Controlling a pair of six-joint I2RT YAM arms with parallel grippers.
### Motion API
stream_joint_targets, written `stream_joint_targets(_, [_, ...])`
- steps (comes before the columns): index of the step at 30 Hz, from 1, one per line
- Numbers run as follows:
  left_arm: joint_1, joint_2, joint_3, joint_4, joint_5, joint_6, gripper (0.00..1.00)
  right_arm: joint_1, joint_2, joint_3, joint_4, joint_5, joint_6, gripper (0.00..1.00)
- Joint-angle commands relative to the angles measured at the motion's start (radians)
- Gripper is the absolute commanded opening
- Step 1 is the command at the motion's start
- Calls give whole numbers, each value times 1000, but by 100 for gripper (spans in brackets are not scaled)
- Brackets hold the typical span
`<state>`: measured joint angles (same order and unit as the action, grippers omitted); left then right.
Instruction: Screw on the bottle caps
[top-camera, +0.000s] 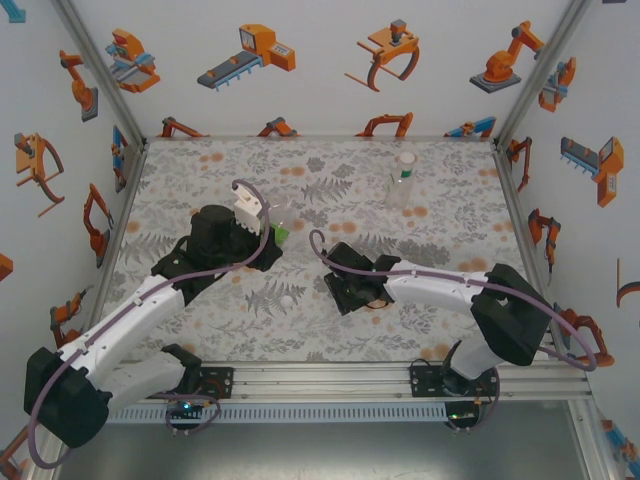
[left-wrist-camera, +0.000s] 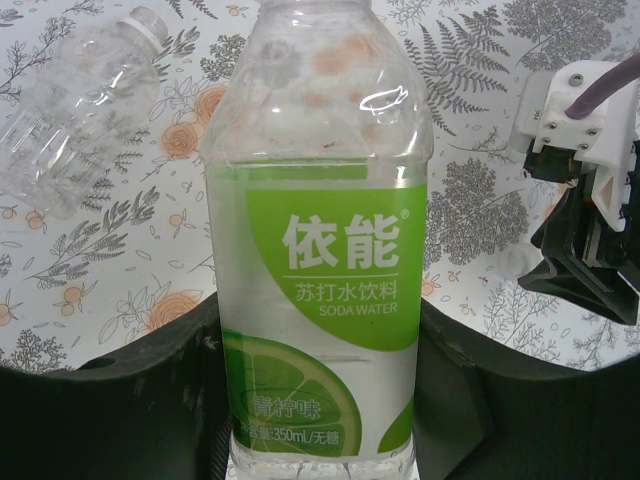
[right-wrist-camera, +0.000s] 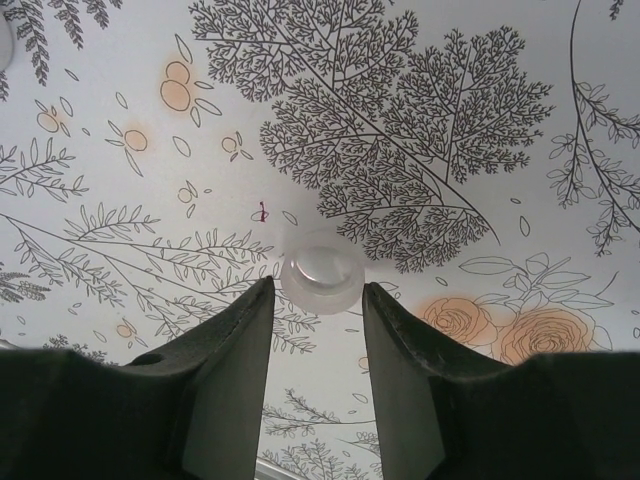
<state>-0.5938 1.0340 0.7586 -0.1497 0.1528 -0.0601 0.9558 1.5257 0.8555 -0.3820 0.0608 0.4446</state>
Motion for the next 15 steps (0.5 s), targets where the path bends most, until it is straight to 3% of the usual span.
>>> stream_joint_targets(1, [5,3,-3,25,2,-19,0,11,-23,4,10,1,-16,40])
stream_joint_targets(15, [5,7,-4,18,-1,-20,0,11,35,26,0,2,-18,41])
